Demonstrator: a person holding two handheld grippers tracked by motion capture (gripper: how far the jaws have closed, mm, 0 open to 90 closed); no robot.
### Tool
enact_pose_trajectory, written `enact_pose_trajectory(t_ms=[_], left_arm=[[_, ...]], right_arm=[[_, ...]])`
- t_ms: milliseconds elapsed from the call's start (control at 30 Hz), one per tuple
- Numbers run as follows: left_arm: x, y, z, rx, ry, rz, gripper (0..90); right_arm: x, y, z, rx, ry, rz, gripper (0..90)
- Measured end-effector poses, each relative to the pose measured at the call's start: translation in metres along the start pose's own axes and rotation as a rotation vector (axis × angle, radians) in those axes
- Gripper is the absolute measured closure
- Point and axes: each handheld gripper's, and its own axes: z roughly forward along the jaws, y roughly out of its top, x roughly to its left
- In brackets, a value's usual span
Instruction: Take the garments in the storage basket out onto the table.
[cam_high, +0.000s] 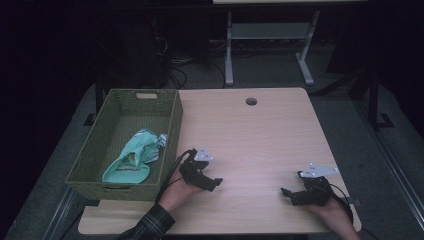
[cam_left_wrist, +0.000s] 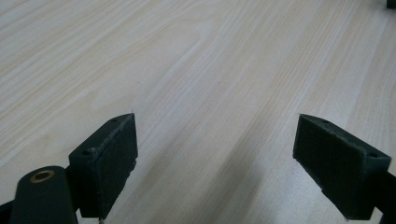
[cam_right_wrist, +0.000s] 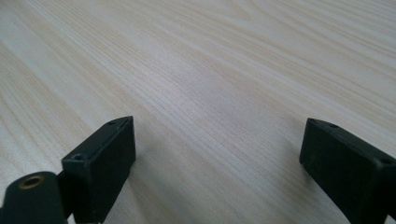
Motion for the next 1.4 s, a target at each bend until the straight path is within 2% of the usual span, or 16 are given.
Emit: enact_pose_trajectory(t_ms=[267, 667, 1067, 1400], left_arm=[[0.000, 0.004, -0.004, 0.004, -0.006, 0.009, 13.2], [0.001, 0.010, -0.008, 0.028, -0.029, -0.013, 13.3], [0.000, 0.019, -0.015, 0.045, -0.040, 0.008, 13.4], [0.000, 0.024, -0.020, 0.045, -0.054, 0.009, 13.4]], right_arm=[[0.000, 0.000, 0.000, -0.001, 0.000, 0.000, 10.1], [0.000, 0.000, 0.000, -0.003, 0.000, 0.001, 10.1], [0.000, 0.000, 0.000, -0.002, 0.000, 0.001, 10.1], [0.000, 0.000, 0.000, -0.003, 0.000, 0.001, 10.1]])
